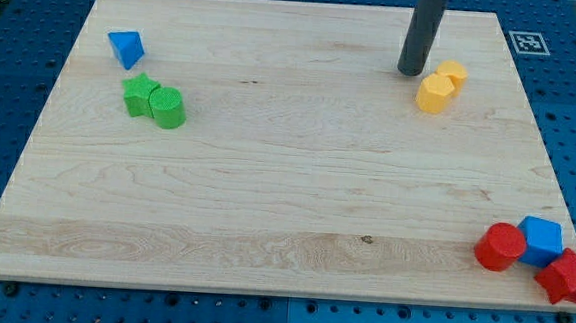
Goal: Push yellow hexagon towards bottom right
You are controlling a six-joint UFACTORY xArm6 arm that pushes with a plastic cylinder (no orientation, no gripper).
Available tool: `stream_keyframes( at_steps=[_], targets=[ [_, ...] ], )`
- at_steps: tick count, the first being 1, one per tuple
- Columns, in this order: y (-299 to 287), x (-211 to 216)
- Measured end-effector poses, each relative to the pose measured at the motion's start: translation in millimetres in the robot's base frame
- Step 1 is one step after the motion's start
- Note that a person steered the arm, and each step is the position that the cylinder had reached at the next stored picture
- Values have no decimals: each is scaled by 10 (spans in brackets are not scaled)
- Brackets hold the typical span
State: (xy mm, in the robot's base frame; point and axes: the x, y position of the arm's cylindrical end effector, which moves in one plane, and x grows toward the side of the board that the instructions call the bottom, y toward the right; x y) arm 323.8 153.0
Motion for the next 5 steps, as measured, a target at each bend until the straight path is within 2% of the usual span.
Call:
stream_keyframes(
  at_steps=[1,3,5],
  targets=[
    [0,11],
    [33,381],
    [434,434]
  ],
)
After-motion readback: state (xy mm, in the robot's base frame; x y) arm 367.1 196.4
